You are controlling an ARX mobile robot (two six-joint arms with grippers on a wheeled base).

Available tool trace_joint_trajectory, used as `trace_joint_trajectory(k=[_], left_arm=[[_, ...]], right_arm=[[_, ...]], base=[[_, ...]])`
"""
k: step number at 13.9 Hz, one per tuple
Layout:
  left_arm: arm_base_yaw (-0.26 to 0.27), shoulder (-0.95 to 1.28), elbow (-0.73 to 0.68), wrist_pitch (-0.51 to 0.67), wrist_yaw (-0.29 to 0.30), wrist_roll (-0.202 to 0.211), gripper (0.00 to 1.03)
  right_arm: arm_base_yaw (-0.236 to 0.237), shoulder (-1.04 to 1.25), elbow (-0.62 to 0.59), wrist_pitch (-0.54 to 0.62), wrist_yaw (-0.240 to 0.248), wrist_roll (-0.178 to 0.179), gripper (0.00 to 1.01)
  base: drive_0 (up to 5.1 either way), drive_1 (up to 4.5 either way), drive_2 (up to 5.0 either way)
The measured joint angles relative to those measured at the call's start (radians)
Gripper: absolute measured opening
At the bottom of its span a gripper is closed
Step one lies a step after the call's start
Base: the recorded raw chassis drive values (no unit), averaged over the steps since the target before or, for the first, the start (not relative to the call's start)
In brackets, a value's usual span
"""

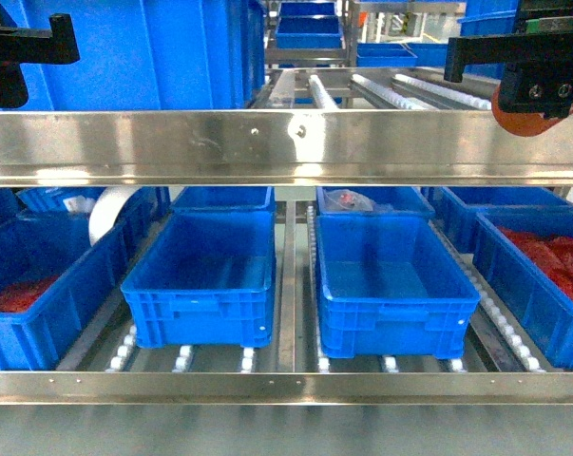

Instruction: Sort blue parts and orange caps into right shelf containers

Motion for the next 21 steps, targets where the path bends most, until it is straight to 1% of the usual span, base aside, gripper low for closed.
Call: trace_joint_trajectory(k=[2, 21], left_arm=[[-0.003, 0.000, 0.000, 0.000, 0.003, 0.000, 0.44], [-0.003, 0.000, 0.000, 0.000, 0.003, 0.000, 0.44]], right_arm=[[-0.006, 0.000, 0.000, -0.002, 0.003, 0.000, 0.44], [-0.006, 0.000, 0.000, -0.002, 0.003, 0.000, 0.44]], base=[[0.0, 0.00, 0.0], [0.0, 0.00, 0.0]])
